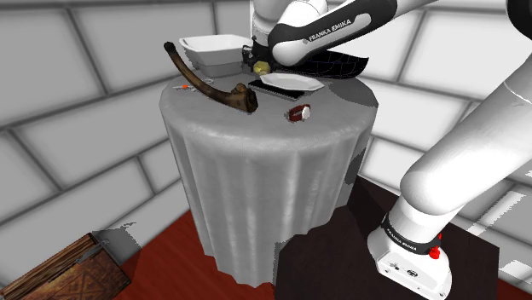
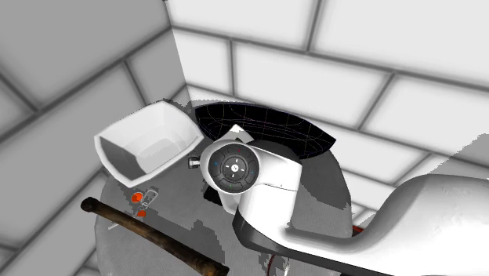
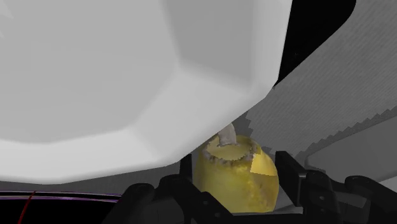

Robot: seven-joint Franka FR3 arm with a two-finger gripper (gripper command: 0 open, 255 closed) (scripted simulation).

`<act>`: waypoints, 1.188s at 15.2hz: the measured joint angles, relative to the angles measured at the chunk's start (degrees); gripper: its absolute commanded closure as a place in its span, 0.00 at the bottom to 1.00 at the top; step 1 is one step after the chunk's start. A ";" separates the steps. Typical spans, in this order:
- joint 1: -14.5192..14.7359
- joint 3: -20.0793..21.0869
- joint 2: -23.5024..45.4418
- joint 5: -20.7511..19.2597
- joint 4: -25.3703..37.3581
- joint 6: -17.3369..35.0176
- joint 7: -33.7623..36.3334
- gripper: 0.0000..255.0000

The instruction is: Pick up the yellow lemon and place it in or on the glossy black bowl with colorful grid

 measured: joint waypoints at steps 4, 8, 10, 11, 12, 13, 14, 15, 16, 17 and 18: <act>0.00 -0.01 0.00 0.00 0.00 0.01 -0.01 1.00; 0.11 -0.06 -0.18 0.49 0.61 -0.75 -0.58 1.00; 0.29 -0.15 -0.49 1.21 1.62 -1.90 -1.47 1.00; 0.39 -0.20 -0.70 1.63 2.14 -2.56 -1.97 1.00; 0.49 -0.24 -0.83 1.99 2.71 -3.21 -2.43 1.00; 0.54 -0.24 -0.74 2.24 3.45 -3.82 -2.78 1.00; 0.65 -0.25 -0.84 2.61 4.17 -4.58 -3.24 1.00; 0.76 -0.24 -1.04 2.97 4.77 -5.33 -3.65 1.00; 0.75 -0.38 -0.95 3.26 5.54 -5.85 -4.24 1.00; 0.80 -0.40 -0.88 3.52 6.35 -6.56 -4.63 1.00; 0.87 -0.45 -1.08 3.85 6.85 -7.17 -5.07 1.00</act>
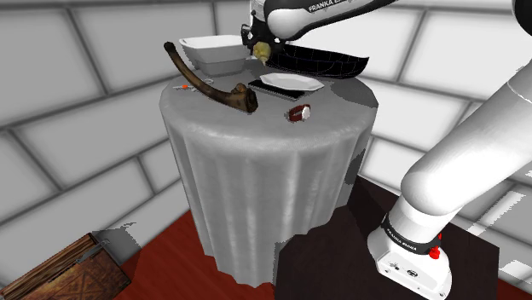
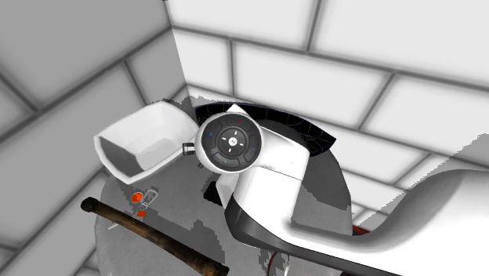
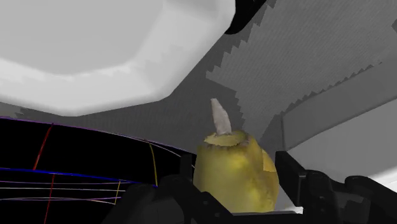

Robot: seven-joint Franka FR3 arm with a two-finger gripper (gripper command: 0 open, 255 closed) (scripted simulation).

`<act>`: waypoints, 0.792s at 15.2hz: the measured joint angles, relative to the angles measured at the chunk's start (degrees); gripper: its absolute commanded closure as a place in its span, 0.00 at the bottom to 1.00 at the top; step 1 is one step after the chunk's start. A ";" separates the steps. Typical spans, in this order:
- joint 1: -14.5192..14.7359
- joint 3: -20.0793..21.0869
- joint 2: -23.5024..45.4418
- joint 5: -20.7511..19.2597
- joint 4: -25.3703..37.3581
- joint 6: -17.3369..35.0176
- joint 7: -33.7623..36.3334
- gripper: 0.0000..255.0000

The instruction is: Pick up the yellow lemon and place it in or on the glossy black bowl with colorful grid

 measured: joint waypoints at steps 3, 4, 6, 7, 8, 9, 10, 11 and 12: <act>0.21 0.05 -0.11 0.73 2.04 -2.04 -0.99 1.00; 0.22 -0.02 0.03 0.95 2.90 -2.67 -1.45 1.00; 0.29 -0.06 0.04 1.41 4.34 -3.99 -2.19 1.00; 0.34 -0.07 0.04 1.64 5.13 -4.71 -2.57 1.00; 0.37 -0.10 0.10 1.86 6.00 -5.43 -3.00 1.00; 0.41 -0.07 0.22 2.03 6.92 -6.18 -3.31 1.00; 0.42 -0.14 0.14 2.24 7.42 -6.68 -3.69 1.00; 0.45 -0.05 0.47 2.31 8.48 -7.41 -3.90 1.00; 0.49 -0.06 0.39 2.49 9.03 -8.00 -4.20 1.00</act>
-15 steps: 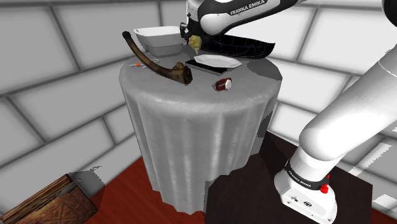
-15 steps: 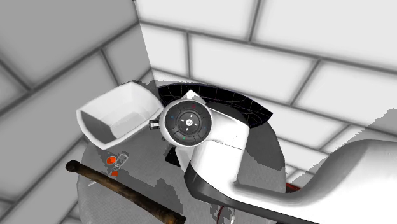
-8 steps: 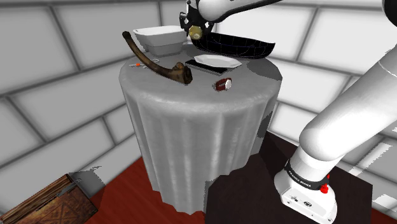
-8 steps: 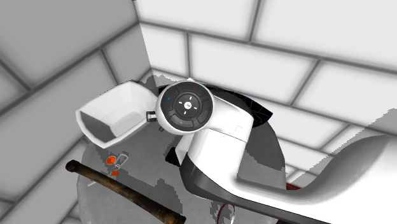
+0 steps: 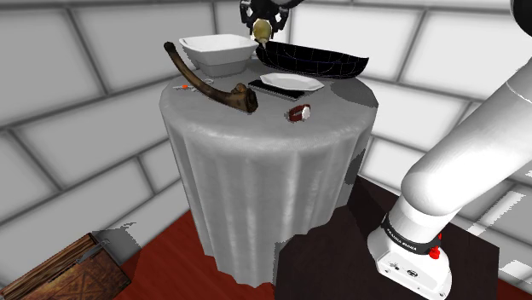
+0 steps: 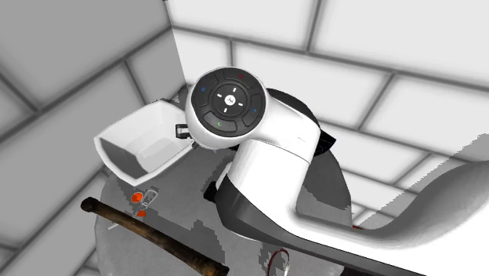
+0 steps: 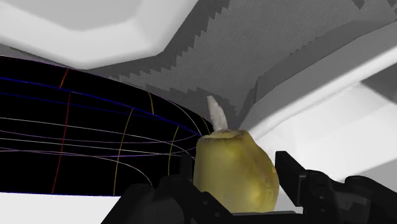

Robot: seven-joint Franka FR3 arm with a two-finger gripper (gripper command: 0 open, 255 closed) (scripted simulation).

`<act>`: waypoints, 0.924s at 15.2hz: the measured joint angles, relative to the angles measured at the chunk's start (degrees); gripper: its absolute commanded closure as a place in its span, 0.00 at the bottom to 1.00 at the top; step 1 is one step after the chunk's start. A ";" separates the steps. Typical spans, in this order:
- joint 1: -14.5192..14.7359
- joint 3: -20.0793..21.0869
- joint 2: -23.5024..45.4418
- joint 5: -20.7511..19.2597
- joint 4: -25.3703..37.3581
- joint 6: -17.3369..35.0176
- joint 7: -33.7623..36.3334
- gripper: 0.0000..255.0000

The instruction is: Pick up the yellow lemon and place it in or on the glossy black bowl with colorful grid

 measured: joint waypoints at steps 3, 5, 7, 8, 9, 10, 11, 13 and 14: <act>0.09 0.11 0.47 0.39 2.81 -2.23 -0.89 1.00; 0.10 0.08 0.68 0.70 4.58 -3.67 -1.63 1.00; 0.10 0.15 1.32 0.81 6.56 -4.95 -2.16 1.00; 0.14 0.17 1.22 0.94 7.07 -5.55 -2.37 1.00; 0.16 0.19 1.32 1.04 7.81 -6.15 -2.64 1.00; -0.01 -0.34 0.61 1.51 7.31 -6.03 -3.44 1.00; -0.30 -1.17 -0.21 2.06 6.42 -5.49 -4.56 1.00; -0.87 -3.01 -2.08 3.16 3.96 -3.97 -6.84 1.00; -1.19 -4.17 -3.15 3.82 2.73 -3.27 -8.33 1.00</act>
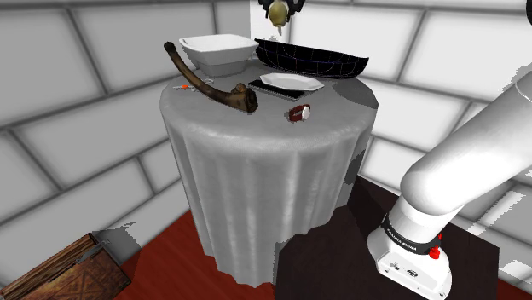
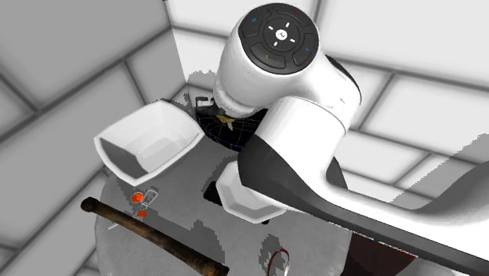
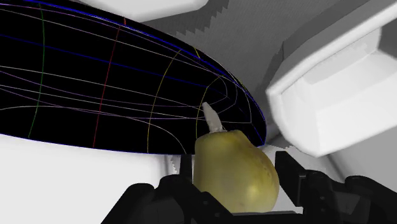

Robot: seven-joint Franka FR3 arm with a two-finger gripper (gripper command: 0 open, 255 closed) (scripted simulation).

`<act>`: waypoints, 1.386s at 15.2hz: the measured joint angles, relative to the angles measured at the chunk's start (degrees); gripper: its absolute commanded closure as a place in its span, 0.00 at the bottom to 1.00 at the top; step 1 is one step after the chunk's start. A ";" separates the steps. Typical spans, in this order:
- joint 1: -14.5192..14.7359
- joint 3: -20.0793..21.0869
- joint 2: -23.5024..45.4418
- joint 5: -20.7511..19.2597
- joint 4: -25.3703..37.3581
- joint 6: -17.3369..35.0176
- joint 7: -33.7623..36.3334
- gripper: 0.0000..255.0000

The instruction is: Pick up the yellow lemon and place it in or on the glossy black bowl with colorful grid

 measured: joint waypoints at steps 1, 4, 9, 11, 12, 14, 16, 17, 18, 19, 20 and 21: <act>-0.27 -1.07 -0.95 0.57 -1.05 0.58 -1.40 1.00; -0.99 -4.30 -3.51 2.12 -3.74 2.07 -5.62 1.00; -1.83 -8.86 -7.11 3.71 -8.71 4.99 -11.03 1.00; -1.91 -9.15 -7.75 3.60 -10.60 6.29 -11.03 1.00; -1.96 -9.24 -7.83 3.51 -11.34 6.97 -10.95 1.00; -2.07 -9.37 -8.02 3.27 -13.10 8.52 -10.65 1.00; -2.15 -9.31 -8.23 2.96 -14.76 9.92 -10.13 1.00; -2.20 -9.26 -8.35 2.80 -15.58 10.59 -9.84 1.00; -2.24 -9.26 -8.51 2.67 -16.37 11.19 -9.64 1.00; -2.31 -9.29 -8.71 2.49 -17.42 12.04 -9.40 1.00; -2.37 -9.32 -8.73 2.36 -18.09 12.68 -9.23 1.00; -2.41 -9.28 -8.69 2.24 -18.53 13.14 -9.03 1.00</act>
